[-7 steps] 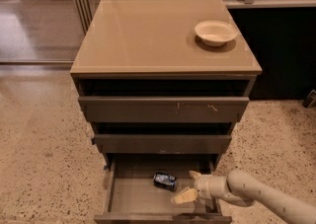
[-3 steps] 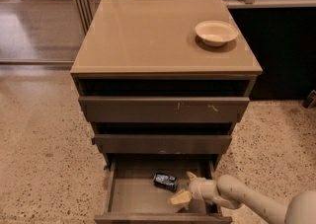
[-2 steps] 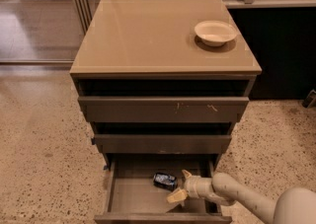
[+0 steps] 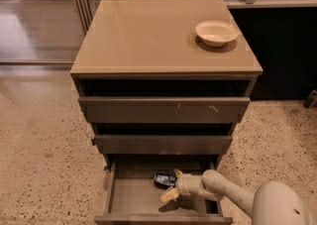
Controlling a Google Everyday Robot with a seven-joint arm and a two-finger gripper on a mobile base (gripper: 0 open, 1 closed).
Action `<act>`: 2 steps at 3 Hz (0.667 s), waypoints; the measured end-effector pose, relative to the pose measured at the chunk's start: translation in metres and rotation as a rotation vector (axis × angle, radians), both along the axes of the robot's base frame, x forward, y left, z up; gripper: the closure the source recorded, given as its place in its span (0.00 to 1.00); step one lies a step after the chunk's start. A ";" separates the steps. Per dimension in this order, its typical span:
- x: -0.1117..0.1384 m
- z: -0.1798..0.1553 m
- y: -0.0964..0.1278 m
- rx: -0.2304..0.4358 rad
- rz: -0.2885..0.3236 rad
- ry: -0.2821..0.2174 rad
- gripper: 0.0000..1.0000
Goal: Pick pepsi can from bottom drawer and place on counter
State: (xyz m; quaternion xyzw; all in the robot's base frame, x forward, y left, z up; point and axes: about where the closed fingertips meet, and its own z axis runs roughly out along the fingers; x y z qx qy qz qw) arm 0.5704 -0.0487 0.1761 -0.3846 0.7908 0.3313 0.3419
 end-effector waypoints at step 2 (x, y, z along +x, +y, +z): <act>0.009 -0.037 0.024 -0.042 0.043 0.031 0.00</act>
Offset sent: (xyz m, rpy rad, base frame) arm 0.0166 0.0306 -0.0542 -0.0731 0.0428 0.0609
